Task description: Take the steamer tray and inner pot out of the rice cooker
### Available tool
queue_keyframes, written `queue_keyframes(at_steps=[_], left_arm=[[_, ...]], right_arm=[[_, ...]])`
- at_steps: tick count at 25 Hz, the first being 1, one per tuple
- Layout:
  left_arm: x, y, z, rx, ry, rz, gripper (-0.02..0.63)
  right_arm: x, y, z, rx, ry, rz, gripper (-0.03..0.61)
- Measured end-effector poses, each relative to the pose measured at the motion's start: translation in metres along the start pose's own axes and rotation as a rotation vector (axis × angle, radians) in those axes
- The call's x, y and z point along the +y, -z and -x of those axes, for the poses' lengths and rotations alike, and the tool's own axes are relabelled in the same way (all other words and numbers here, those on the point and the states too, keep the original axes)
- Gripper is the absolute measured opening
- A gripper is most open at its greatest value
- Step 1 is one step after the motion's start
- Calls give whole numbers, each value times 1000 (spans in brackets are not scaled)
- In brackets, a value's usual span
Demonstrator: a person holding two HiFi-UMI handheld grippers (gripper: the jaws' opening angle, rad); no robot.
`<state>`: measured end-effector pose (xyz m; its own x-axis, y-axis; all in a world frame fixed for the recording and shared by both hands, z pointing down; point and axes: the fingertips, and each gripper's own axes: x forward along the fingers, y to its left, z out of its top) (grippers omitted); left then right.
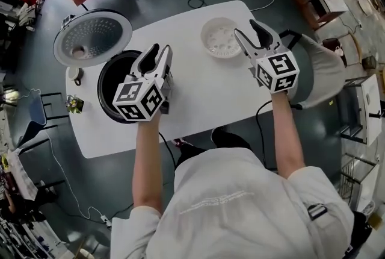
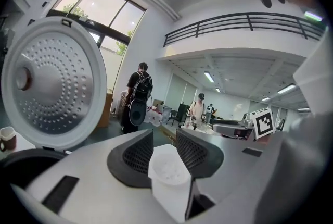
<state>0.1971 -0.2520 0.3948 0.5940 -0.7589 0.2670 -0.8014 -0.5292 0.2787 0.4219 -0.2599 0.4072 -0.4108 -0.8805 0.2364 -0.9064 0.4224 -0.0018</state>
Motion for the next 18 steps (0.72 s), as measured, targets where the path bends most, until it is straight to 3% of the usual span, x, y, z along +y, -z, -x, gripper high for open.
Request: queue_keyframes(at_steps=[4, 10, 18], left_arm=[[21, -18, 34, -38, -18, -30, 149], [51, -58, 82, -101, -87, -151, 149], [93, -84, 150, -170, -189, -225, 150]], right_arm=[[46, -28, -9, -29, -51, 37, 220], [93, -77, -22, -79, -109, 84, 220], [168, -115, -41, -137, -233, 65, 221]])
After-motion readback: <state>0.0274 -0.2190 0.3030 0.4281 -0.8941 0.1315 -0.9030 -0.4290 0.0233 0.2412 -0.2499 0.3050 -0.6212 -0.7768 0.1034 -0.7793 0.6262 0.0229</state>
